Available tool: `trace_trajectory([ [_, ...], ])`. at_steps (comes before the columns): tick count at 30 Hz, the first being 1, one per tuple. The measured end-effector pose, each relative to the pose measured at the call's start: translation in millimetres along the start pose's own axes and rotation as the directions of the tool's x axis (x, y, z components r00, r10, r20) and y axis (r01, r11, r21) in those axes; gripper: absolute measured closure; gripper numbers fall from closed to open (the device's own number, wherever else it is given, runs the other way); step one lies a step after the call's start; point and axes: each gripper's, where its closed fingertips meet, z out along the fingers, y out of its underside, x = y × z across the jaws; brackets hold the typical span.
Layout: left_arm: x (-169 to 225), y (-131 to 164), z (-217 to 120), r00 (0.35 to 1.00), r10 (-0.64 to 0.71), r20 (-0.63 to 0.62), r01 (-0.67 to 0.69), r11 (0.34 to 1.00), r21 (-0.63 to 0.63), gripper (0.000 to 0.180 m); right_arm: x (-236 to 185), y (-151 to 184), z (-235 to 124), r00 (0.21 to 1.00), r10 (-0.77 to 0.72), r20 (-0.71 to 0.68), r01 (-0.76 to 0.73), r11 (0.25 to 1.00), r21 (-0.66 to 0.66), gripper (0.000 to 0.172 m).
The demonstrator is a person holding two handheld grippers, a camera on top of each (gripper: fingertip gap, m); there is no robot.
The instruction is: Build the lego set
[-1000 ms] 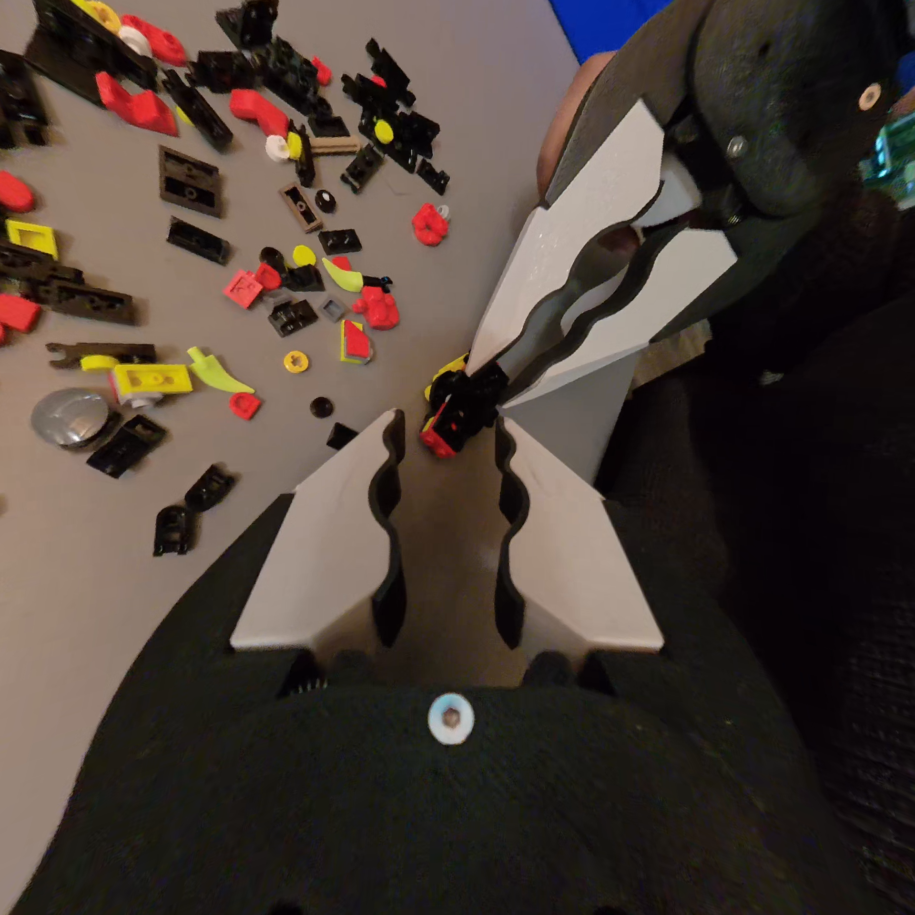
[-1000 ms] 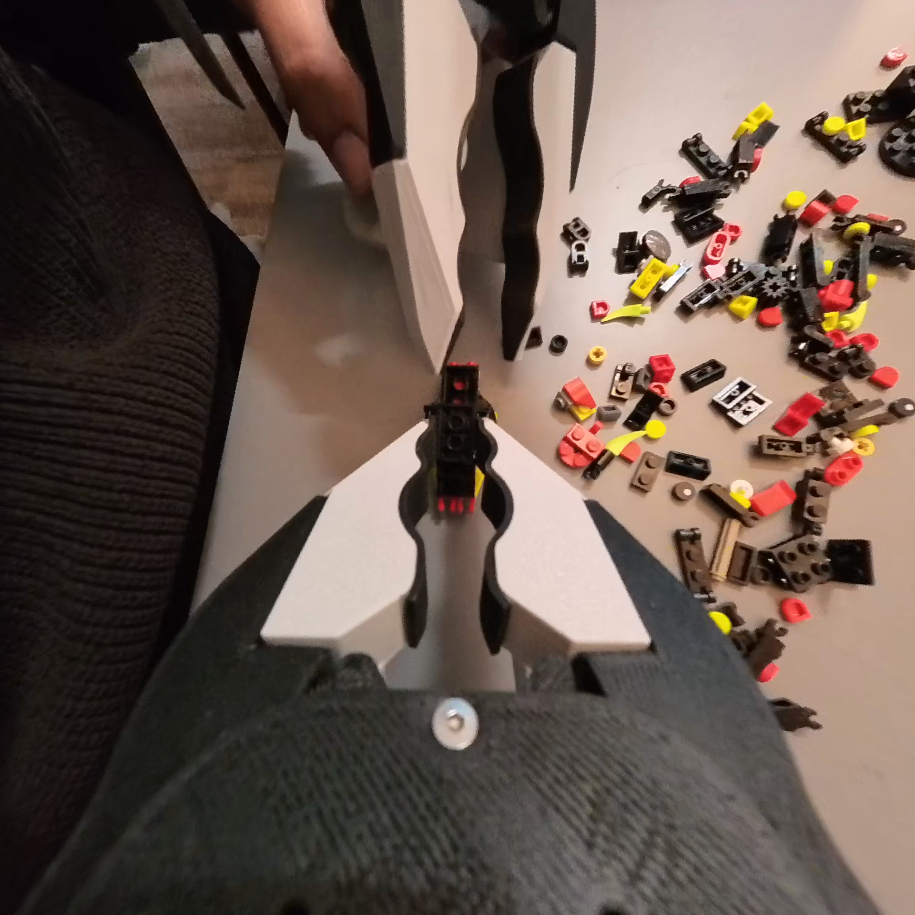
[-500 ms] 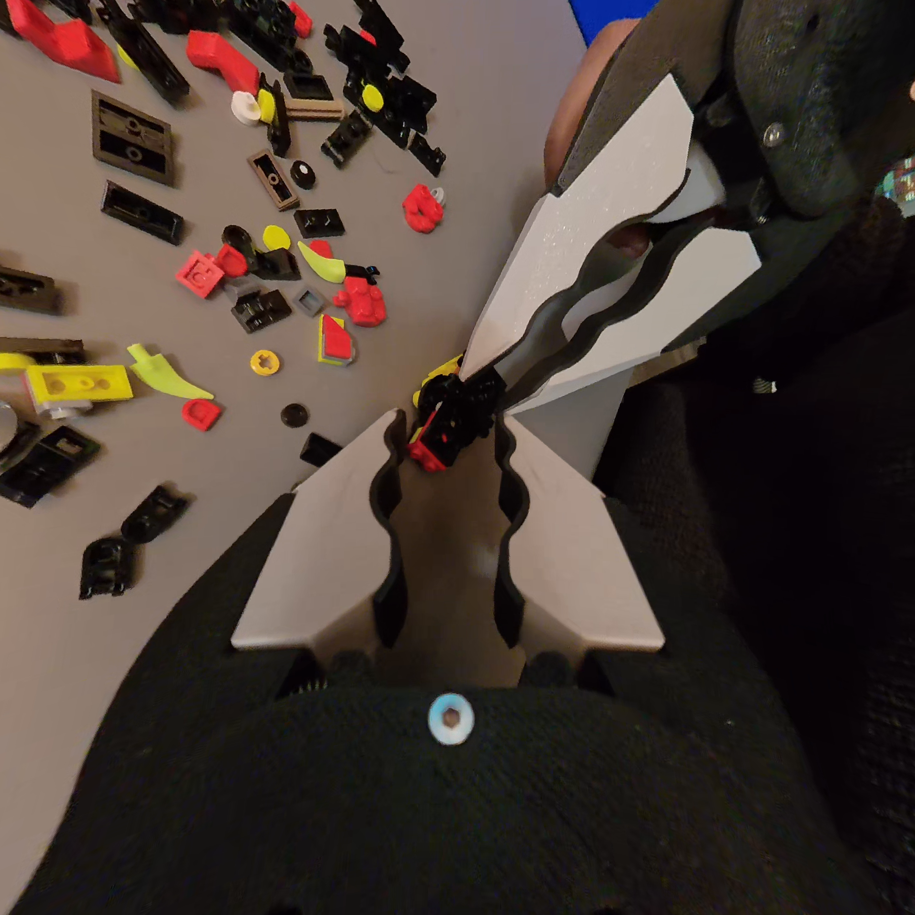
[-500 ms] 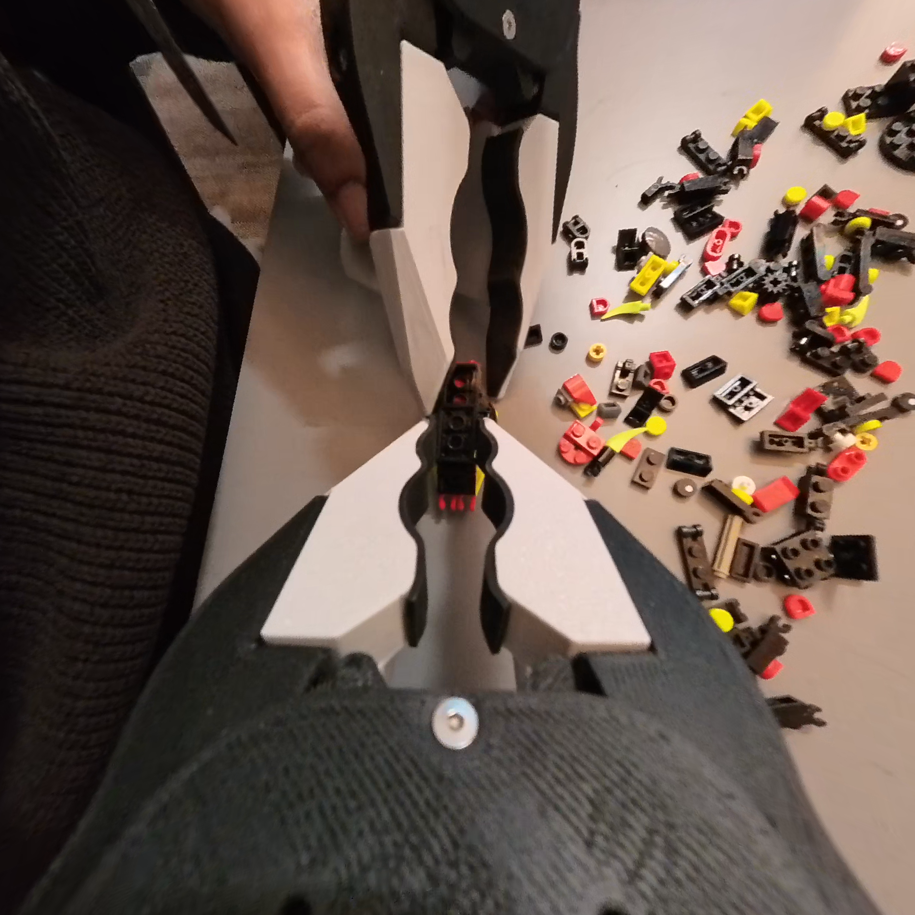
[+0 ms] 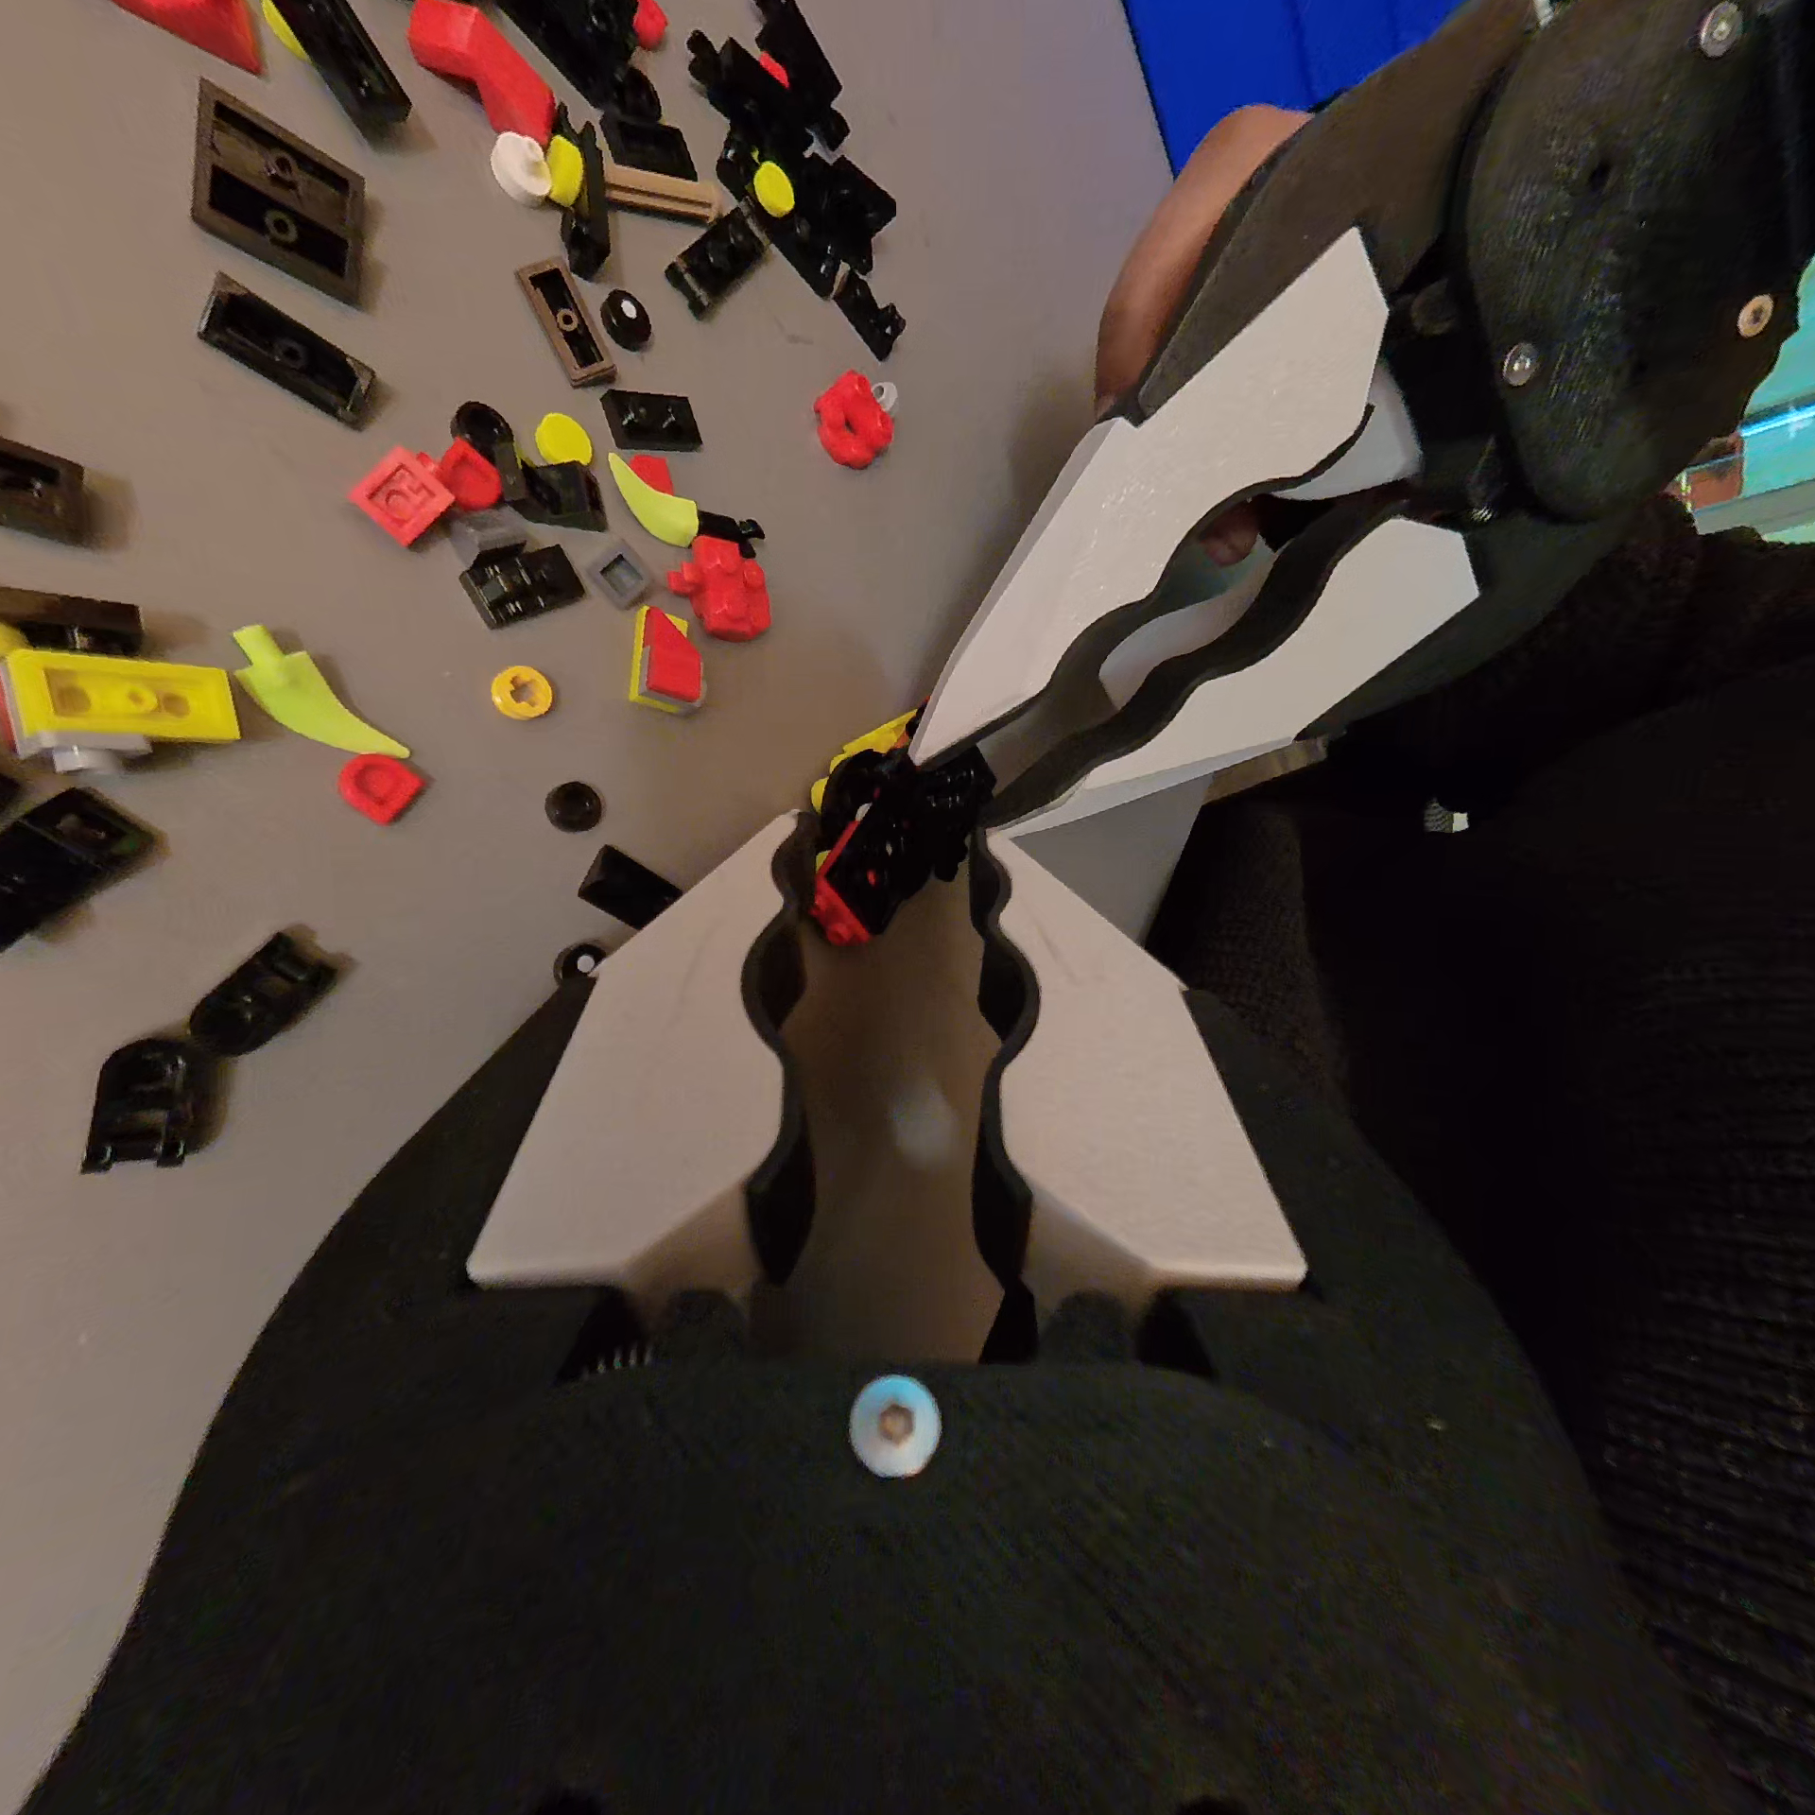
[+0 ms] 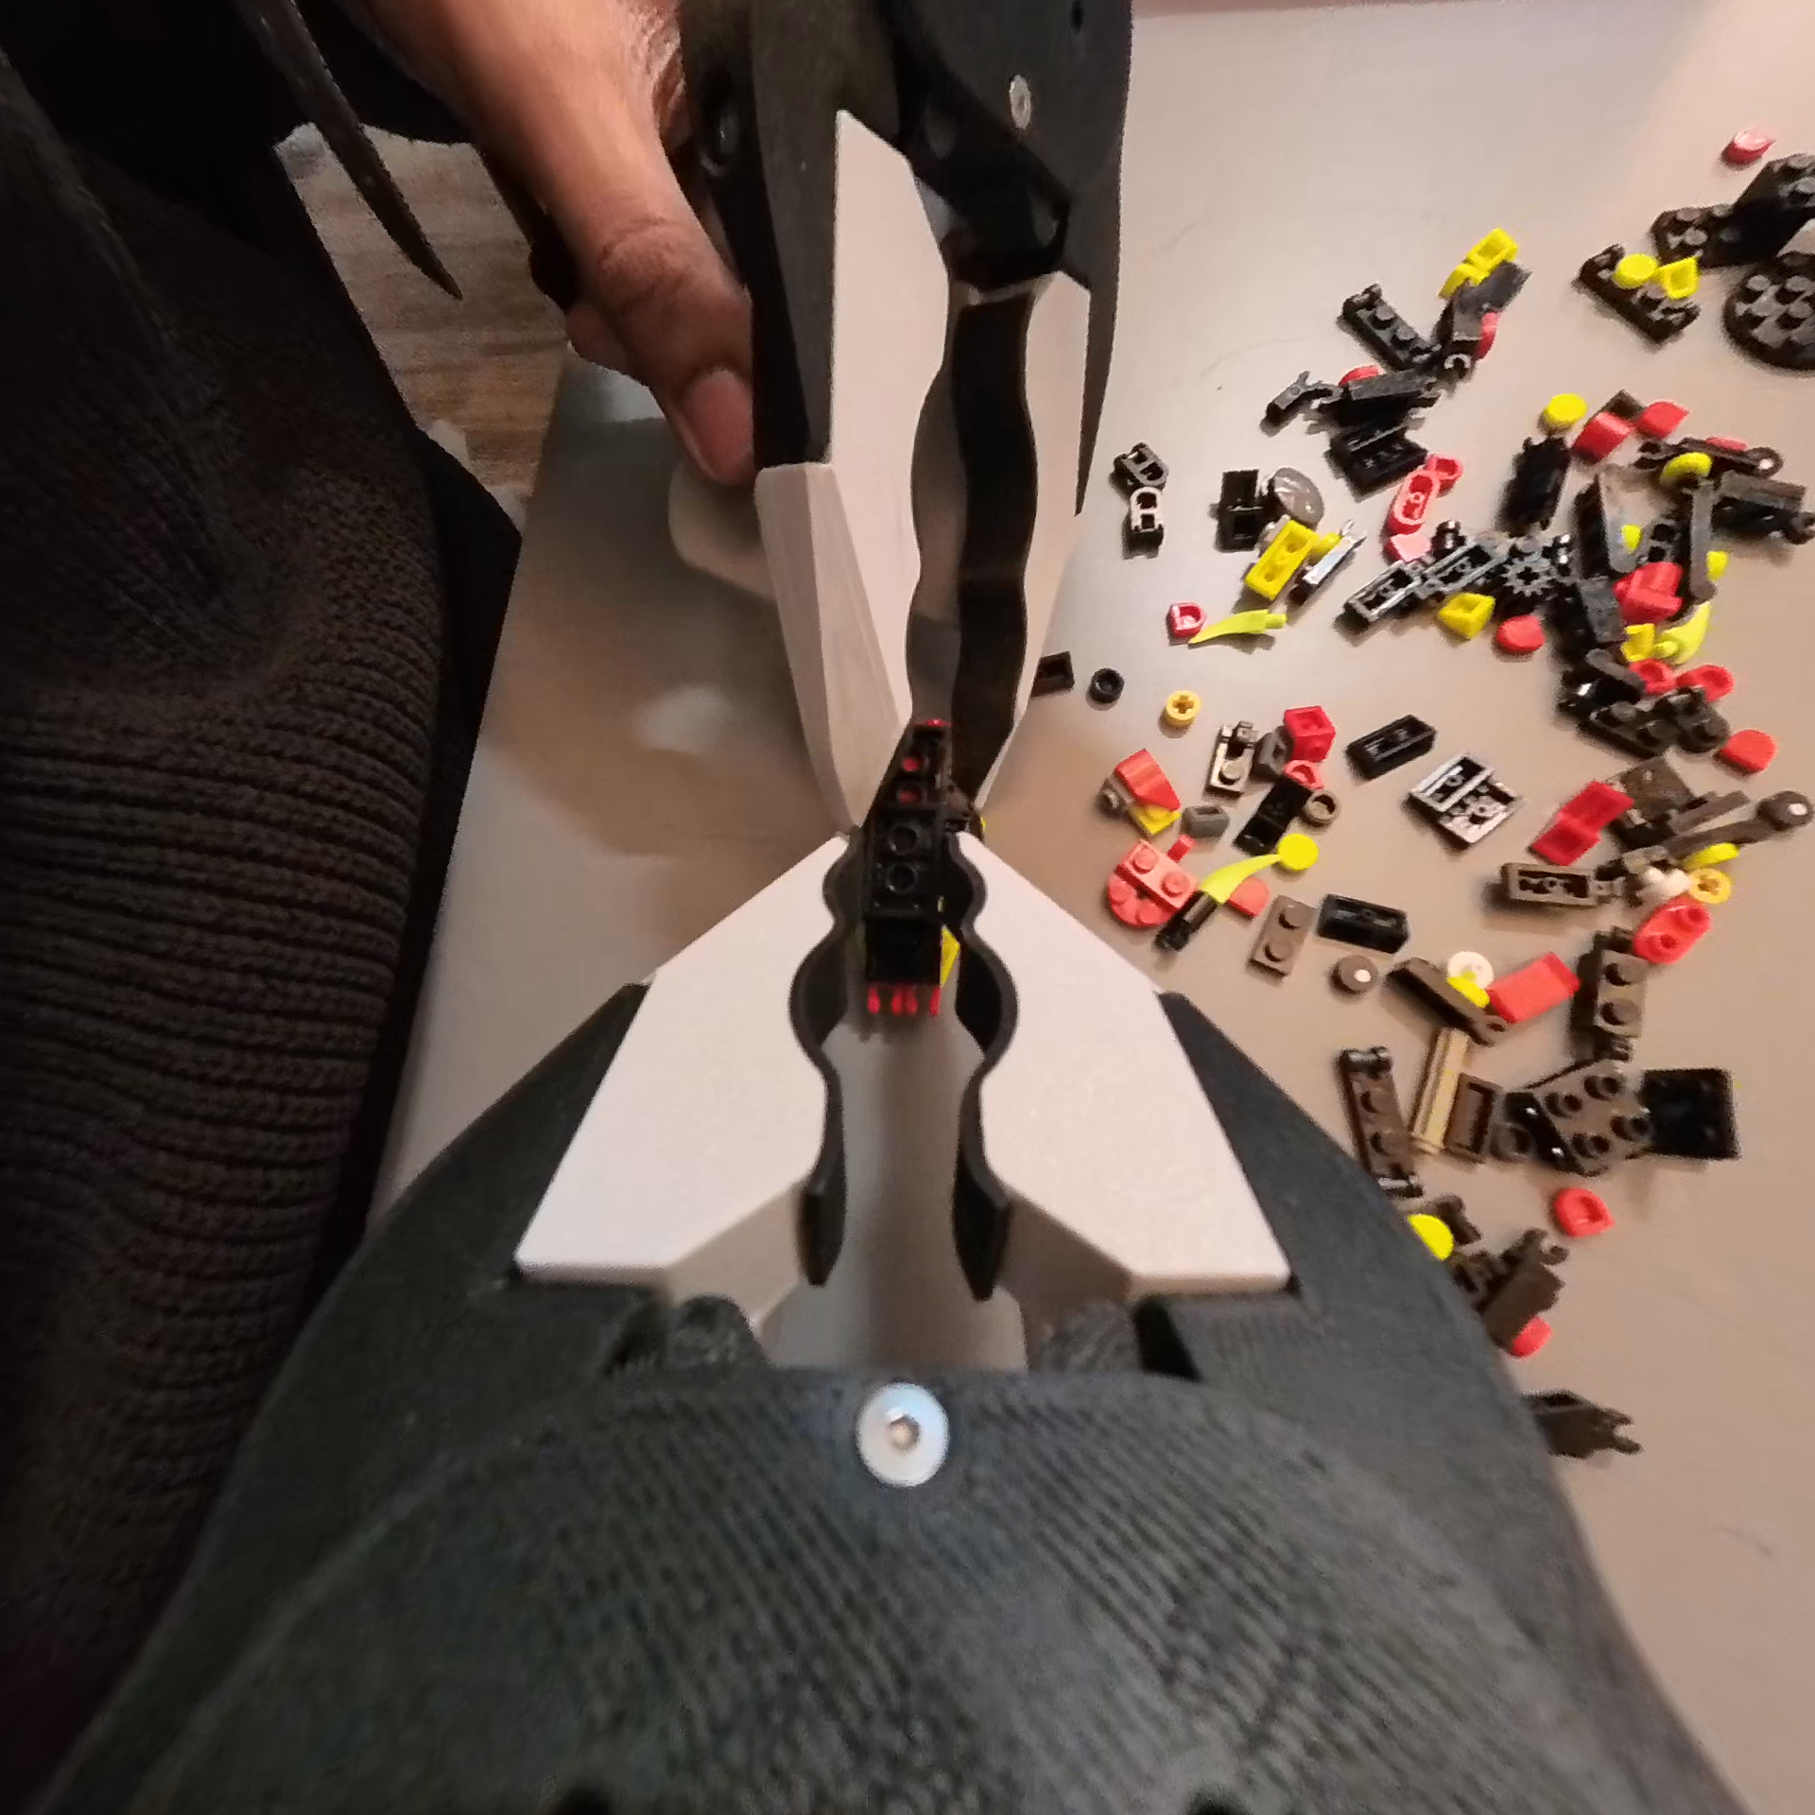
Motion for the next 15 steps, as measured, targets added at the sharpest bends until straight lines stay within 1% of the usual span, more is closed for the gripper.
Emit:
trace_trajectory([
  [1, -1, 0, 0, 1.000, -0.001, 0.002, 0.001, 1.000, -0.002, 0.152, 1, 0, -1, 1.000, 0.000, -0.005, 0.000, 1.000, 0.000, 0.157],
  [3, -1, 1, 0, 1.000, -0.004, -0.001, 0.004, 1.000, -0.003, 0.153, 3, -1, -4, 1.000, 0.012, -0.011, -0.012, 1.000, 0.014, 0.146],
  [5, 1, -1, -1, 1.000, -0.005, -0.012, 0.005, 1.000, 0.002, 0.149, 4, -9, -10, 0.998, 0.055, 0.007, -0.056, 0.995, 0.077, 0.144],
  [7, 2, -2, -2, 1.000, -0.004, -0.019, 0.004, 1.000, 0.010, 0.148, 7, -15, -17, 0.991, 0.132, 0.034, -0.135, 0.981, 0.140, 0.142],
  [8, 3, -2, -2, 1.000, -0.003, -0.021, 0.003, 1.000, 0.012, 0.147, 10, -18, -20, 0.982, 0.182, 0.047, -0.188, 0.968, 0.169, 0.139],
  [10, 3, -2, -3, 1.000, -0.004, -0.025, 0.004, 1.000, 0.012, 0.147, 16, -21, -24, 0.955, 0.290, 0.063, -0.297, 0.931, 0.212, 0.139],
  [14, 1, 0, -5, 1.000, 0.004, -0.013, -0.004, 1.000, 0.003, 0.146, 29, -10, -20, 0.896, 0.444, -0.001, -0.437, 0.881, 0.181, 0.141],
  [15, 0, 1, -6, 1.000, 0.014, -0.004, -0.014, 1.000, 0.002, 0.146, 29, -7, -18, 0.882, 0.472, 0.007, -0.466, 0.867, 0.177, 0.141],
])
